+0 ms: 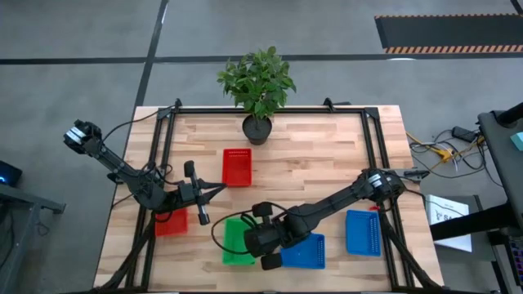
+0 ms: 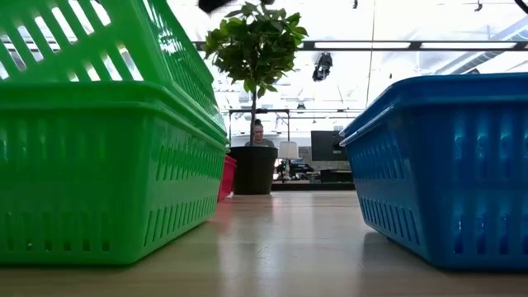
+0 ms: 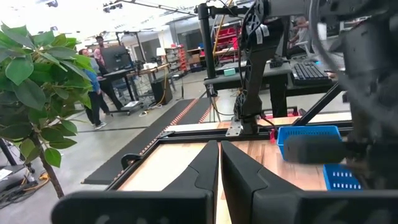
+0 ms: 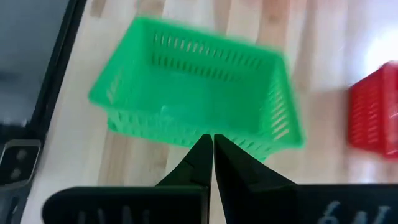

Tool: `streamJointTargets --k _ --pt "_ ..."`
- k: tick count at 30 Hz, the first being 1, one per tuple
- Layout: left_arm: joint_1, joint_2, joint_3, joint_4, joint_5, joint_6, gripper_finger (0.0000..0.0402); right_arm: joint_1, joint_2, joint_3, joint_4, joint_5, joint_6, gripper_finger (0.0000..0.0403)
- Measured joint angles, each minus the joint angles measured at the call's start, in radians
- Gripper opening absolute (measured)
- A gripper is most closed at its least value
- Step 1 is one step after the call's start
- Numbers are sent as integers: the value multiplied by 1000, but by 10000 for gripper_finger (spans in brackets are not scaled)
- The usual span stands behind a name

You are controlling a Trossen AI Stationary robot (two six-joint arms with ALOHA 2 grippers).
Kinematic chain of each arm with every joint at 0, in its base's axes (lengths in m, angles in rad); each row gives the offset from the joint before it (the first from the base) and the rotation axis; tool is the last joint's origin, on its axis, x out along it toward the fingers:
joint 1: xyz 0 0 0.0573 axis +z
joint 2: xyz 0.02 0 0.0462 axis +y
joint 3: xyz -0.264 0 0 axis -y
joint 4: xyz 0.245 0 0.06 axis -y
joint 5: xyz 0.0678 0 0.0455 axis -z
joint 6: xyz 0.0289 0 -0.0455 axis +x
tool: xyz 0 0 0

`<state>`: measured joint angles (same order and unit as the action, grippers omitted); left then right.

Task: Stack baskets by color
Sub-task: Stack the top green basket on top of the bottom green baskets, then stack the bottom red basket on top of the top red baskets

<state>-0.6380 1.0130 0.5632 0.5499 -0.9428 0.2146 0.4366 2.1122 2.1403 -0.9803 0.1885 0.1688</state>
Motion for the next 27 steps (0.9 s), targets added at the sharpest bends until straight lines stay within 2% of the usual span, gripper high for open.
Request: streamJointTargets --k 7,14,21,27 --pt "0 0 0 0 0 0 1 2 0 -63 160 23 -66 9" --pt "0 0 0 0 0 0 1 0 2 -136 183 22 -23 9" --pt "0 0 0 0 0 -1 1 4 -5 -140 159 22 -13 9" --pt "-6 0 0 0 0 -1 1 34 -52 -203 205 51 -85 9"
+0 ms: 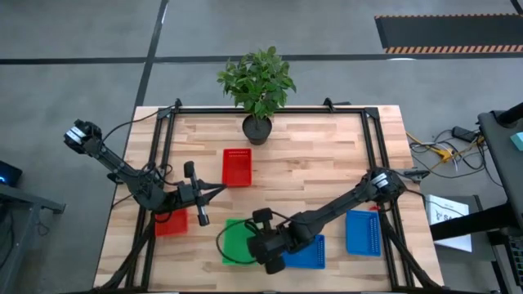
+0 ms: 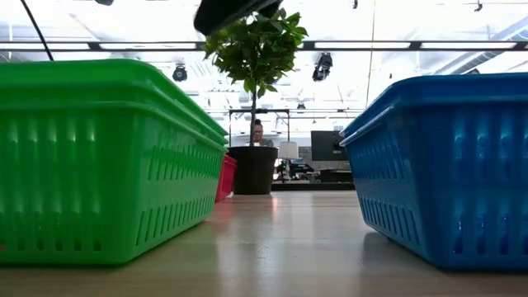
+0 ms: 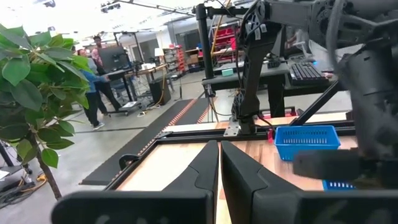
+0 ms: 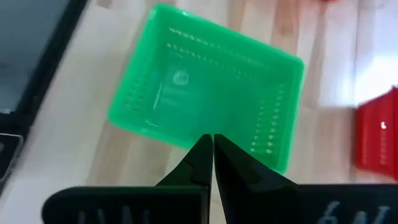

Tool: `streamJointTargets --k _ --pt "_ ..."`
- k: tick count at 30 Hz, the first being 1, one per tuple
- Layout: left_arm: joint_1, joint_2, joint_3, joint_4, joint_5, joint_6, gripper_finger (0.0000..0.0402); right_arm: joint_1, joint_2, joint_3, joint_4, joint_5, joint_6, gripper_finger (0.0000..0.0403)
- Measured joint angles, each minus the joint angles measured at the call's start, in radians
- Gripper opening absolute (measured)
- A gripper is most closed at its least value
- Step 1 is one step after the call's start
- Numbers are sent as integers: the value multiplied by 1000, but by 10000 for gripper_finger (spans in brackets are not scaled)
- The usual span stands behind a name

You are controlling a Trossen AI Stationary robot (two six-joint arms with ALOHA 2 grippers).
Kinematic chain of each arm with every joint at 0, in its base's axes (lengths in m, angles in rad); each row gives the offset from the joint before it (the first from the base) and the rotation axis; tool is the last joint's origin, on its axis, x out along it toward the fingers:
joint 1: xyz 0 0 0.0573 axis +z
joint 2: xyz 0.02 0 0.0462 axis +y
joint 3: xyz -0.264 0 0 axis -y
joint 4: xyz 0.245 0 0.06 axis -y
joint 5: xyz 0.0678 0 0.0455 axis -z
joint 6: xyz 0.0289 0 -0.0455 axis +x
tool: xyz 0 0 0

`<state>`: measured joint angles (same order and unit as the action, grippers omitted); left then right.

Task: Stack baskets by color
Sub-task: Stack the bottom red basket on top of the top red baskets

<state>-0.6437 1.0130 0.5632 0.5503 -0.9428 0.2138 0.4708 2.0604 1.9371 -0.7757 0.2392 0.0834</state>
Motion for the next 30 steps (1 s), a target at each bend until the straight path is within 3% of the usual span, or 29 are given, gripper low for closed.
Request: streamJointTargets --k 8,20,30 --pt "-1 0 0 8 0 -21 1 0 -122 -346 361 -1 -84 9" --pt "0 3 -5 11 0 -105 1 3 -418 -940 916 -3 -60 9" --pt "0 167 -3 22 0 -343 1 3 -597 -1280 1184 -4 -37 9"
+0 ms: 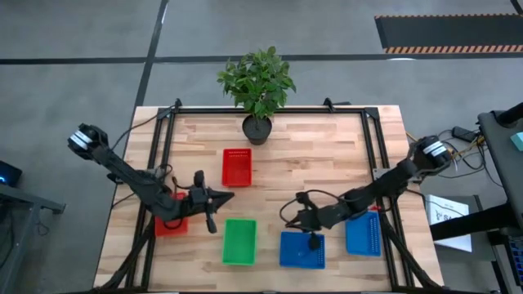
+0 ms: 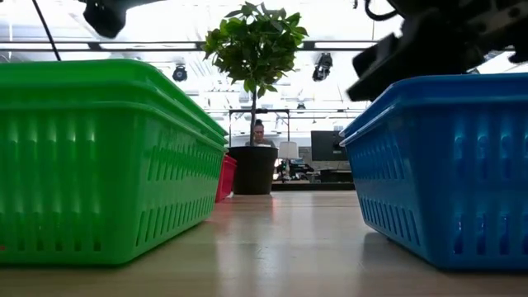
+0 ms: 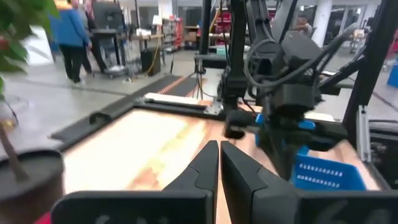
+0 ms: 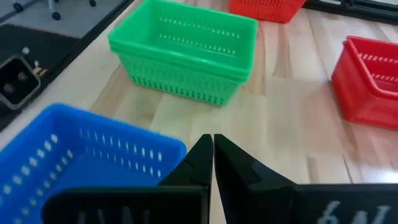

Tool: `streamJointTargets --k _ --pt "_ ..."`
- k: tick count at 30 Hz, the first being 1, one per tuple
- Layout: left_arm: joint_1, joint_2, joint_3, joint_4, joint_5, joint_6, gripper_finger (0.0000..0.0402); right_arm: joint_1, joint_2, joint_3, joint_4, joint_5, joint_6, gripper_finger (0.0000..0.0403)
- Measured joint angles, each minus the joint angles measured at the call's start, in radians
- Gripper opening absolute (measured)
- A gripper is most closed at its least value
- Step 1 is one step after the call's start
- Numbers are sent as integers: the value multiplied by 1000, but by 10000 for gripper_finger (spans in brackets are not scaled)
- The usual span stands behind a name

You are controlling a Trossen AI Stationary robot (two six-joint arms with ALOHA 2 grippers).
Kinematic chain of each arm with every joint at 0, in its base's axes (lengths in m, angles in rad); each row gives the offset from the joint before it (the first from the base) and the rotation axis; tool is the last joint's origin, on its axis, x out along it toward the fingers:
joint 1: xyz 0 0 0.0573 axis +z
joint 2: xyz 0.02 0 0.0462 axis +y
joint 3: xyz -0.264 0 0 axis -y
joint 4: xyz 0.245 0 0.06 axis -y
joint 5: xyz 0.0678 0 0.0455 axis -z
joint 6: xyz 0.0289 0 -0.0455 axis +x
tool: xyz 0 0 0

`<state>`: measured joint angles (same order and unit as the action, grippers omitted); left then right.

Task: Stack baskets by color
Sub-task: Stack the bottom red basket on top of the top red baskets

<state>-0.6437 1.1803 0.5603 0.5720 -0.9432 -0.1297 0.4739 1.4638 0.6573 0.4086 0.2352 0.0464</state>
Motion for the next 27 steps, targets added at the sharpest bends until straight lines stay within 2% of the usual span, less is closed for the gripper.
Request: streamJointTargets --k 10,18,27 --pt "0 138 36 34 -11 -256 1 0 -158 -155 69 0 -54 9" --pt "2 142 39 29 -62 -434 1 0 -220 -249 135 0 -47 9" --pt "20 142 50 -48 -99 -574 1 0 -237 -257 128 1 -73 9"
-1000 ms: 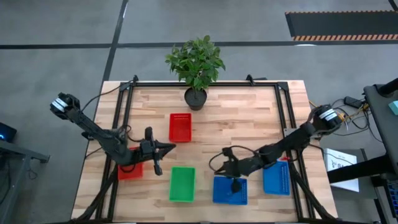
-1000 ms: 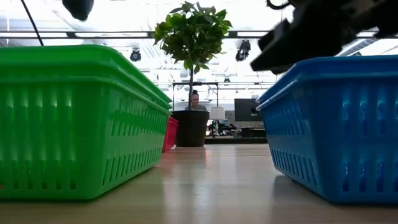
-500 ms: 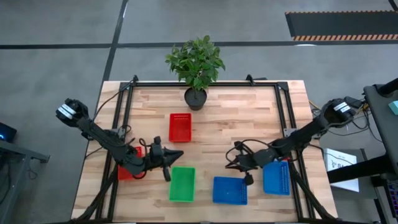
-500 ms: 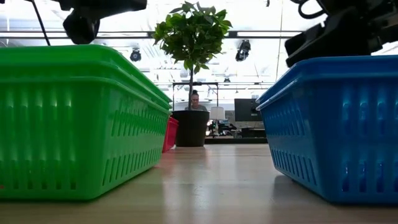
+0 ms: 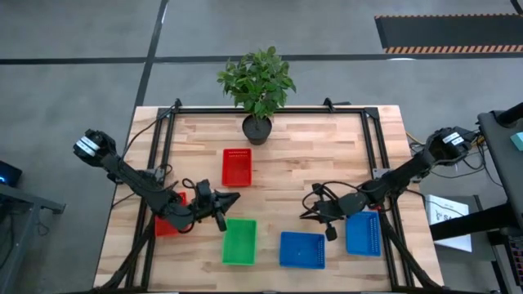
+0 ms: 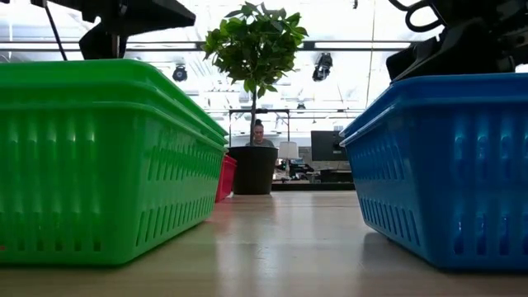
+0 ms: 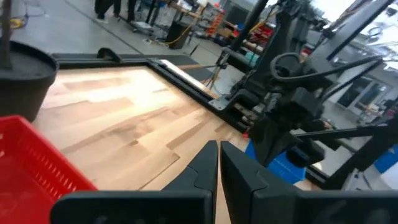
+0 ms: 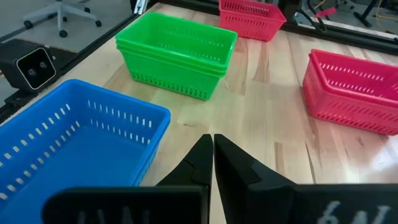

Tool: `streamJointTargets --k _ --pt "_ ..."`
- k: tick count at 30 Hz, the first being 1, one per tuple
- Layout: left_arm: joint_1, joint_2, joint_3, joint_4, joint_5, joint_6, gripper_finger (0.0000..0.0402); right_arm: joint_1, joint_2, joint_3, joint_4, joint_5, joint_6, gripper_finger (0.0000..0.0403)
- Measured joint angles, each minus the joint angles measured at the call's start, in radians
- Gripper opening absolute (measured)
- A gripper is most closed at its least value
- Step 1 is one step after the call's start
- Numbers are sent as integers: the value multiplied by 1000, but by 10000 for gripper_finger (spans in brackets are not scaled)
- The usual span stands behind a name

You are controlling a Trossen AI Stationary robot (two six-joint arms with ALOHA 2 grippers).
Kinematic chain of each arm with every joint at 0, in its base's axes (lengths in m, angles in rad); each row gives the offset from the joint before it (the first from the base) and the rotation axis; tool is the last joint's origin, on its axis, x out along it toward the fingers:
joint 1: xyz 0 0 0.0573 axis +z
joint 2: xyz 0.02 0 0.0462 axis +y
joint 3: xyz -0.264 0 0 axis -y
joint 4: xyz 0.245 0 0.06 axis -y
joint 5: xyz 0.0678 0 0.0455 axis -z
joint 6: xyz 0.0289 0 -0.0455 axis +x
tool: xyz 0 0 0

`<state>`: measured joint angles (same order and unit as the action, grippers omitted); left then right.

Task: Stack baskets by color
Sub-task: Stack the bottom red basket on top of the top red baskets

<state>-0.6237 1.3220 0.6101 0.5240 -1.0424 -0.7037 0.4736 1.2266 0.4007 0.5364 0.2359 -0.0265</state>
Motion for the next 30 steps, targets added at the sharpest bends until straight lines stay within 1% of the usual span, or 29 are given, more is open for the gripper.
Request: streamJointTargets --k 2,5,8,11,14,16,18,21,23,24,26,30 --pt "9 0 14 -55 -2 -47 1 0 -3 0 -1 0 -2 9" --pt "21 0 50 -201 0 -186 1 0 -3 0 -7 0 -2 9" --pt "26 0 100 -414 57 -372 1 0 -2 0 -8 0 -1 9" --pt "27 8 163 -668 120 -586 0 0 -2 -3 -8 0 0 9" --pt "33 32 237 -944 251 -832 0 0 -2 -9 -9 0 8 9" --pt "37 70 288 -1148 393 -999 0 0 -2 -14 -10 0 15 9" --pt "42 121 345 -1335 563 -1135 0 0 -2 -20 -9 0 26 9" --pt "42 198 429 -1600 806 -1281 0 0 -2 -29 -9 1 38 9" --pt "41 240 476 -1736 922 -1339 0 0 -2 -33 -7 1 42 9" --pt "41 255 494 -1778 957 -1351 0 0 -2 -35 -7 1 43 9" --pt "41 271 509 -1809 983 -1354 0 0 -2 -37 -7 1 44 9" --pt "41 272 491 -1808 992 -1360 0 0 -2 -39 -6 2 45 9"
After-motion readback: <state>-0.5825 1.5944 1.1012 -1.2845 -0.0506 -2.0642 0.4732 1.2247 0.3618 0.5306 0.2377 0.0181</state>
